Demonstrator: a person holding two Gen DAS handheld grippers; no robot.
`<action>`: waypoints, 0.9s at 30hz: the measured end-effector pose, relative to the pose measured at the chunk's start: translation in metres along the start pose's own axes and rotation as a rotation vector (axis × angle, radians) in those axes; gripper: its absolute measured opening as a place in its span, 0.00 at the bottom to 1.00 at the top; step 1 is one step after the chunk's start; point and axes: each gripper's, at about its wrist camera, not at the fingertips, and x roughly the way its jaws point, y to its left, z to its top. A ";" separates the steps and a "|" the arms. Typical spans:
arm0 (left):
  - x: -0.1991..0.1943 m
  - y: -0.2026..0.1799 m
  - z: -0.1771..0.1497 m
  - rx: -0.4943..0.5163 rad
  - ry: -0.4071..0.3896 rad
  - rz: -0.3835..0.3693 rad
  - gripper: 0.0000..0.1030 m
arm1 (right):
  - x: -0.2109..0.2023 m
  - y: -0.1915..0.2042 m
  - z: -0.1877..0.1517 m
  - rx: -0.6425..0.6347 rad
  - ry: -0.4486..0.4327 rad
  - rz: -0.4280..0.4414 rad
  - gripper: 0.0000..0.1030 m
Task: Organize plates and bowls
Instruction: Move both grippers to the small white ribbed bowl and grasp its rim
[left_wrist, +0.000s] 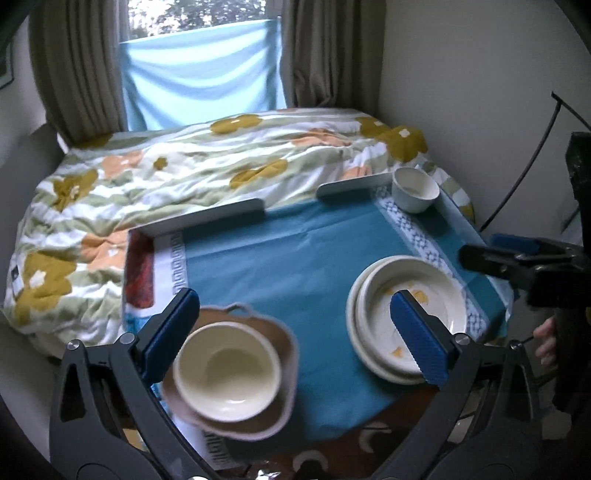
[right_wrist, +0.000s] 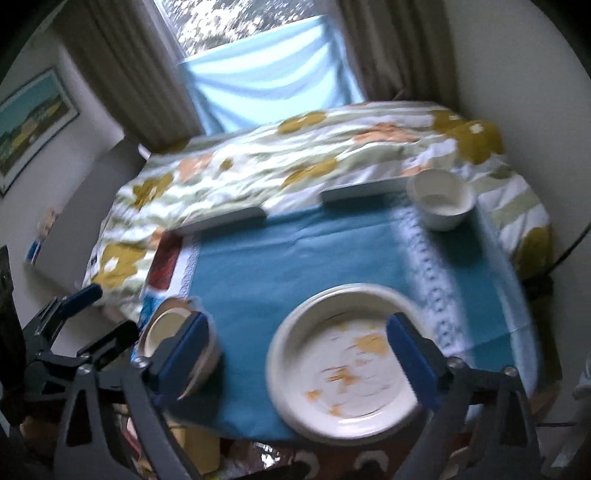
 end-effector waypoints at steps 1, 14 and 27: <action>0.003 -0.007 0.004 -0.006 0.001 -0.003 1.00 | -0.004 -0.010 0.003 0.001 -0.014 0.005 0.99; 0.099 -0.121 0.117 -0.077 0.041 -0.081 1.00 | 0.004 -0.152 0.077 -0.036 0.029 -0.017 0.99; 0.286 -0.174 0.178 0.025 0.292 -0.212 0.74 | 0.113 -0.234 0.101 0.274 0.132 0.002 0.65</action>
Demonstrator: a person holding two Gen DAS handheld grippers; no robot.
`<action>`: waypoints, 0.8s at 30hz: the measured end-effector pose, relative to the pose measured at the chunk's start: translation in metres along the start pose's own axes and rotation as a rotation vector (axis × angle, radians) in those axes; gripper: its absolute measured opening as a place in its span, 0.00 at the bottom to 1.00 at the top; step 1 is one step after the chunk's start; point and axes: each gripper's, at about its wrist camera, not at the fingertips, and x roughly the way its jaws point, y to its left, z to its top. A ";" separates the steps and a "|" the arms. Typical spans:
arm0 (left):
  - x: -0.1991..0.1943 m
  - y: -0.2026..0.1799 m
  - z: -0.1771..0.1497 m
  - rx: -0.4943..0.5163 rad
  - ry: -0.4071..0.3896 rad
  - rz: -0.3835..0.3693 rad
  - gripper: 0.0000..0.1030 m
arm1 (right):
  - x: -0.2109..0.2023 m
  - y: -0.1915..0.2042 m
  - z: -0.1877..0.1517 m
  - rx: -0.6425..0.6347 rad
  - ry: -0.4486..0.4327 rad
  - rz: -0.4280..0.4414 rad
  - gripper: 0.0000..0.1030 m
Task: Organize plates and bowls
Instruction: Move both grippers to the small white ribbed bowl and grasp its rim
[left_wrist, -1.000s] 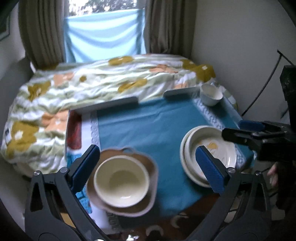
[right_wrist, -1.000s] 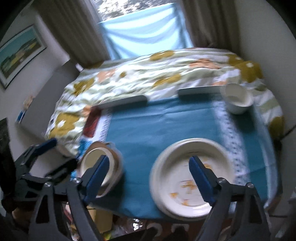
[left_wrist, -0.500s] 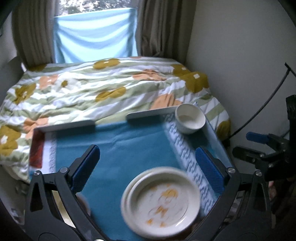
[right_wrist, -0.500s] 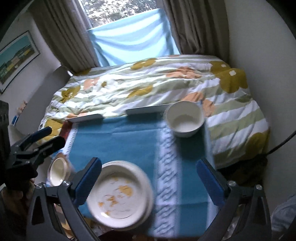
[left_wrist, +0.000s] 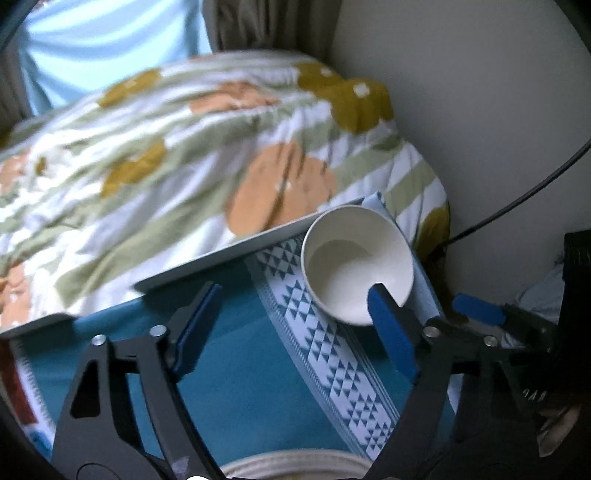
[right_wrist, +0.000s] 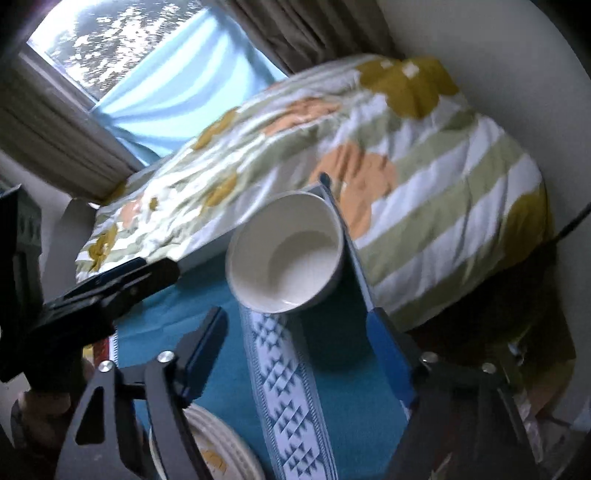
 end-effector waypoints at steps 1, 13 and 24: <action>0.012 0.001 0.004 0.006 0.019 -0.005 0.71 | 0.007 -0.002 0.002 0.012 0.014 0.001 0.59; 0.096 0.002 0.022 0.073 0.149 -0.056 0.33 | 0.056 -0.015 0.023 0.096 0.070 -0.010 0.31; 0.097 -0.003 0.017 0.099 0.141 -0.067 0.10 | 0.059 -0.018 0.028 0.100 0.046 -0.050 0.17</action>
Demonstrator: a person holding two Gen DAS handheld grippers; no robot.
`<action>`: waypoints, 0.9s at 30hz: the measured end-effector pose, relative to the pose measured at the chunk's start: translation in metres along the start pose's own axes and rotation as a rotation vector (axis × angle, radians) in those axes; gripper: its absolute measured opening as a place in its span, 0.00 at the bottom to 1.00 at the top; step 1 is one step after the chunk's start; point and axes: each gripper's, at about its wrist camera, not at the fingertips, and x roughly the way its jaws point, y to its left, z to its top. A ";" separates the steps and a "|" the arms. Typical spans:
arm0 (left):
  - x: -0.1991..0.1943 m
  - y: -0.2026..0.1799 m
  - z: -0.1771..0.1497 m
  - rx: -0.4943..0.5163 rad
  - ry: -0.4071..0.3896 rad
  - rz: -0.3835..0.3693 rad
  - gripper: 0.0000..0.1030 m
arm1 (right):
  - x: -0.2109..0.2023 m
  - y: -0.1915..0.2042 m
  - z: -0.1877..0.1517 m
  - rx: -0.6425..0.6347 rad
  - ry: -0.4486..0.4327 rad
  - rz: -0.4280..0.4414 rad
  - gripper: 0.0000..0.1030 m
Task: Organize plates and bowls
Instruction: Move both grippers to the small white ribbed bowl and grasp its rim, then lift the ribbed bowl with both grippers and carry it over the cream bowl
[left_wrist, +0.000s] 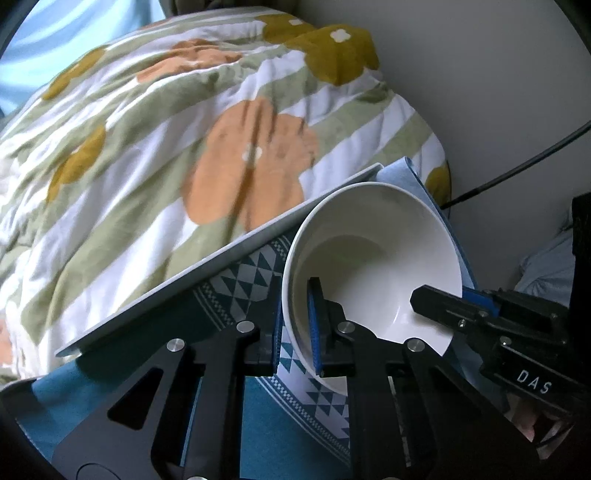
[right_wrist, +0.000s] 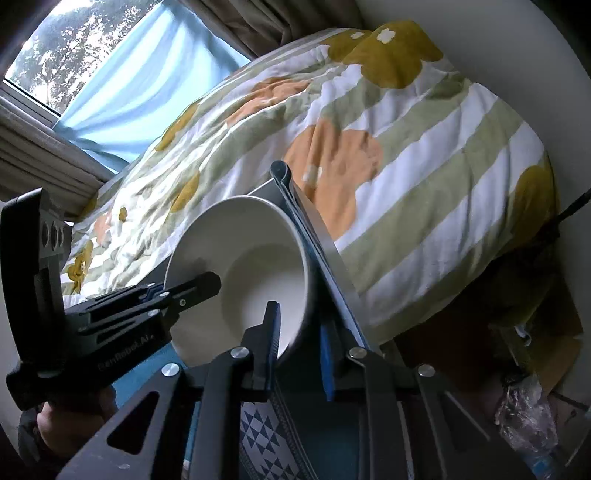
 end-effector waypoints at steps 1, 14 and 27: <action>-0.001 0.000 -0.001 -0.003 -0.001 -0.001 0.10 | -0.001 0.000 0.000 -0.001 0.000 0.004 0.17; -0.104 -0.003 -0.034 -0.110 -0.133 0.085 0.10 | -0.063 0.052 -0.006 -0.158 -0.059 0.086 0.17; -0.248 0.028 -0.166 -0.401 -0.315 0.281 0.10 | -0.115 0.176 -0.075 -0.512 -0.026 0.258 0.17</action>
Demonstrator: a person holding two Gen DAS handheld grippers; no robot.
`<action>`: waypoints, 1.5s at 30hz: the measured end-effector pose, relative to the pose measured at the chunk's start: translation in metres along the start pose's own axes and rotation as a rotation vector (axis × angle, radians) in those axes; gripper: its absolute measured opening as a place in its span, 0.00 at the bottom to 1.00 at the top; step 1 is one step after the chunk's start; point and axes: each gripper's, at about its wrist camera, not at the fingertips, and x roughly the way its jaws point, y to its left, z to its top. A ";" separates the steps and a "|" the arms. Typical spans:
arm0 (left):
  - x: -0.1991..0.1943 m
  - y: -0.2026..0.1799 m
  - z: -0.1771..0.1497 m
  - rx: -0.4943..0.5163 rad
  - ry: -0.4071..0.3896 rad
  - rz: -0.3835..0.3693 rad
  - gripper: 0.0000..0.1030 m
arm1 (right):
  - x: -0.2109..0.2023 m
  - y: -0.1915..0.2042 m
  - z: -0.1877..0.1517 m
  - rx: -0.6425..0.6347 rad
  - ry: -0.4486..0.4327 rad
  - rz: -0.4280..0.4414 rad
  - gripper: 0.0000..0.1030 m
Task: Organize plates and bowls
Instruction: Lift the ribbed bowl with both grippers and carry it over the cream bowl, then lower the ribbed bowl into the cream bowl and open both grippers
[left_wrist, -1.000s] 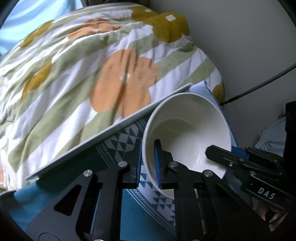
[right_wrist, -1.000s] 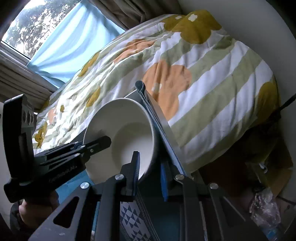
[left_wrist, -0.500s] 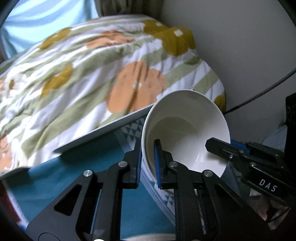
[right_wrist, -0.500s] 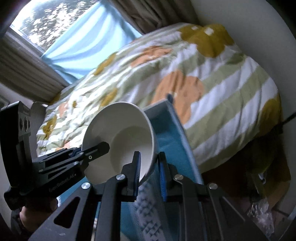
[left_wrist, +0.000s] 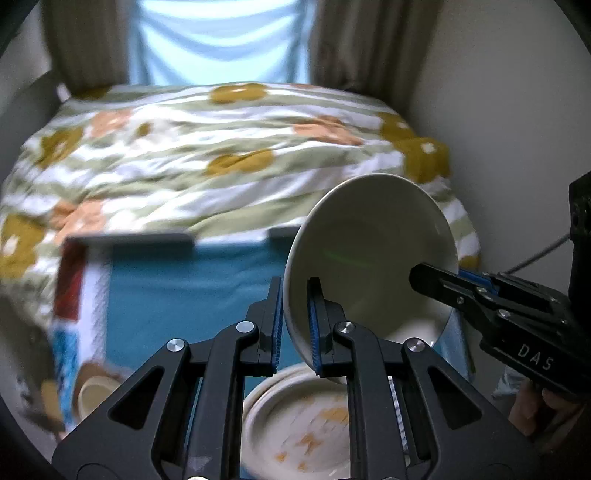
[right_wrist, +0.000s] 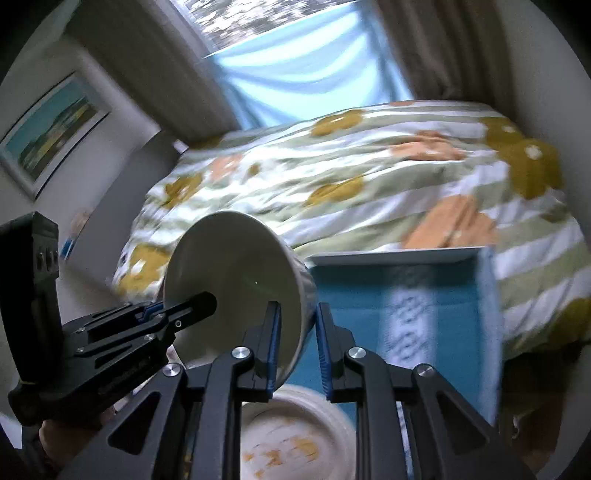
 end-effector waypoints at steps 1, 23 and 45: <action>-0.008 0.012 -0.009 -0.023 -0.001 0.016 0.10 | 0.003 0.011 -0.003 -0.017 0.009 0.015 0.17; -0.045 0.229 -0.154 -0.177 0.144 0.069 0.10 | 0.126 0.197 -0.110 -0.110 0.230 0.050 0.17; 0.008 0.250 -0.159 0.045 0.258 0.079 0.10 | 0.176 0.211 -0.135 -0.013 0.273 -0.099 0.17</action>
